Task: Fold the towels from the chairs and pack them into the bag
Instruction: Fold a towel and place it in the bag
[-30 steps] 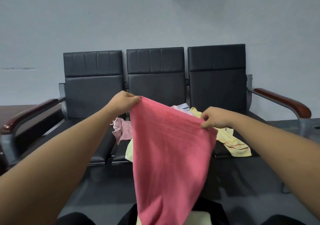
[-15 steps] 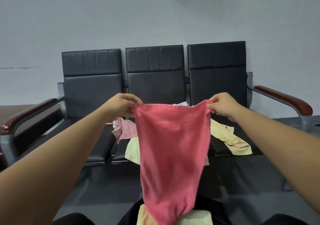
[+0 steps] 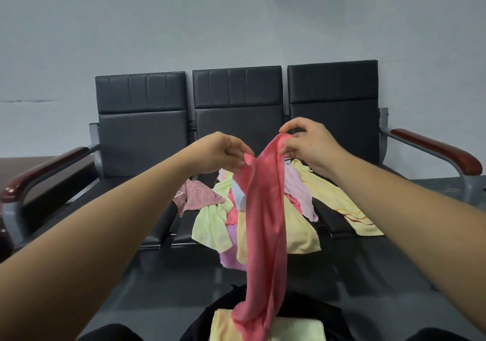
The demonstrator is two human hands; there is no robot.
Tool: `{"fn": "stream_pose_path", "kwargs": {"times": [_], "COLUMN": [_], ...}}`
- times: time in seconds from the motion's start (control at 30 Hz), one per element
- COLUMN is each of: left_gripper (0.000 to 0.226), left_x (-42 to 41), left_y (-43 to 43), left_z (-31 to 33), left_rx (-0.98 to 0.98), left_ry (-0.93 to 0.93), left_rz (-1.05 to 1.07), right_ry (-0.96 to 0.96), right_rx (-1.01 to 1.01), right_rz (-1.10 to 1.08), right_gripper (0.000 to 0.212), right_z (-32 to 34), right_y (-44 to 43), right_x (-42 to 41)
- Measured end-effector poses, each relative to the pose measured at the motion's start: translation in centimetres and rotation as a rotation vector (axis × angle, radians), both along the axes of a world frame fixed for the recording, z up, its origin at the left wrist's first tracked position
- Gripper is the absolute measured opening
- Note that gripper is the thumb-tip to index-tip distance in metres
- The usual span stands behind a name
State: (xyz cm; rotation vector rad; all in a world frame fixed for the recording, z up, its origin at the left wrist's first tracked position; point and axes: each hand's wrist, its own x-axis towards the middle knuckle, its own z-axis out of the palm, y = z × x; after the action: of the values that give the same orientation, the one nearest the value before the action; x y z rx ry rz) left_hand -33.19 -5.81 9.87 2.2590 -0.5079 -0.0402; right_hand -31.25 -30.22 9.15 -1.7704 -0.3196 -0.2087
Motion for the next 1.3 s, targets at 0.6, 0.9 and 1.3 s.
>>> {"fn": "stream_pose_path", "kwargs": {"times": [0.6,0.9,1.3], "left_gripper": [0.030,0.028,0.023], "left_x": [-1.3,0.0,1.4], "left_y": [-1.0,2.9,-0.5], "left_z": [0.4,-4.1,4.2], "left_rx": [-0.036,-0.008,-0.656], "left_ry": [-0.161,0.149,-0.196], "left_rz": [0.074,0.047,0.095], "right_ry": [-0.087,0.134,0.049], "right_rx": [-0.275,0.201,0.483], "right_rz": [0.089,0.058,0.167], "right_gripper": [0.015,0.024,0.014], "right_z": [-0.4,-0.4,6.1], "right_y": [3.9,0.0,-2.0], "right_x": [-3.3,-0.4,2.0]}}
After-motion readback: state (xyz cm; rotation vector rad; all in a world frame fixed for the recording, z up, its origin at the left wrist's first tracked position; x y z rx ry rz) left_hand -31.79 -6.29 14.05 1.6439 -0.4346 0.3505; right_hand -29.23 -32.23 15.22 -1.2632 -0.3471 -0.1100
